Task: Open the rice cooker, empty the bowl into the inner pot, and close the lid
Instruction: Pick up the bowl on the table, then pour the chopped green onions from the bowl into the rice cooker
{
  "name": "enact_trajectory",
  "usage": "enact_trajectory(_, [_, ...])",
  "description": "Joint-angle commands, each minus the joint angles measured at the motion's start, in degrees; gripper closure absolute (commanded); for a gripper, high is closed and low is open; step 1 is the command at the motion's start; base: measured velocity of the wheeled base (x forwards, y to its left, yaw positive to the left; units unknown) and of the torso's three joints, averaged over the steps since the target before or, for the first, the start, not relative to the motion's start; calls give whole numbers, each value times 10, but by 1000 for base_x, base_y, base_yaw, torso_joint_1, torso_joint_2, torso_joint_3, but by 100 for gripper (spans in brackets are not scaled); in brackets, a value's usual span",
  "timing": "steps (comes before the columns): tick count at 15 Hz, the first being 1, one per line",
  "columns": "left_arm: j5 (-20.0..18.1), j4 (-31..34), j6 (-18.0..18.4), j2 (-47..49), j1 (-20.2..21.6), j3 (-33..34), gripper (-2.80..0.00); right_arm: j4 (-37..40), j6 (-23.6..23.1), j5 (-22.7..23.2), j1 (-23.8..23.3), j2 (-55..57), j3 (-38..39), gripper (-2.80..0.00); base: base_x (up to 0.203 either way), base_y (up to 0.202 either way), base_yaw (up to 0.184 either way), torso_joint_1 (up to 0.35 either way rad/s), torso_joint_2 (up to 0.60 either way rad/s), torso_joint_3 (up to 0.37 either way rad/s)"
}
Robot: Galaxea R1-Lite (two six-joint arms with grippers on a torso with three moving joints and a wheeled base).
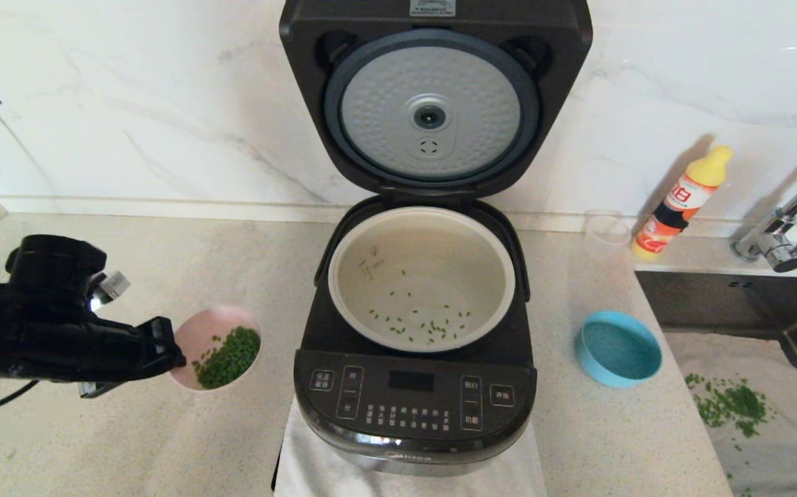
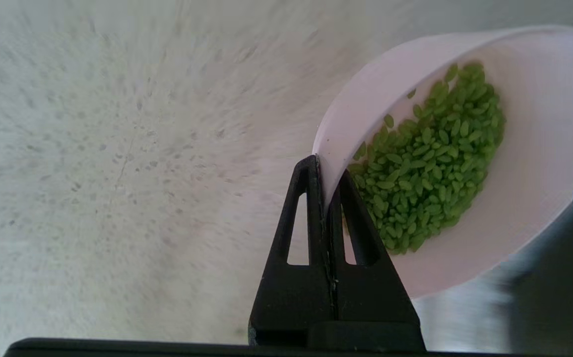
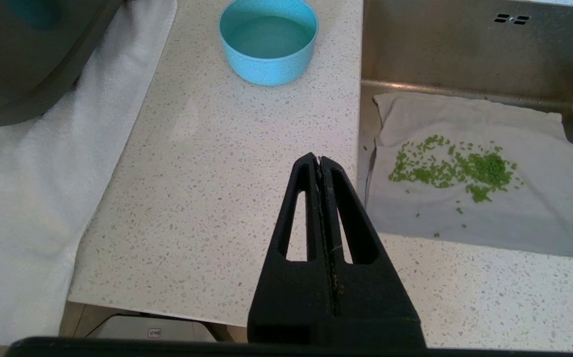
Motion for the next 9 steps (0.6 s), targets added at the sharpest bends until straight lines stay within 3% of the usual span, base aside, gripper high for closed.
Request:
enact_trajectory(1, [-1, 47, -10, -52, 0, -57, 0, 0, 0, 0, 0, 0, 0, 0, 0, 0, 0, 0, 0, 0])
enact_trajectory(5, [1, 175, -8, -83, -24, -184, 0, 0, 0, 0, 0, 0, 0, 0, 0, 0, 0, 0, 0, 0])
enact_trajectory(9, [5, 282, -7, -92, -107, -327, 0, 0, 0, 0, 0, 0, 0, 0, 0, 0, 0, 0, 0, 0])
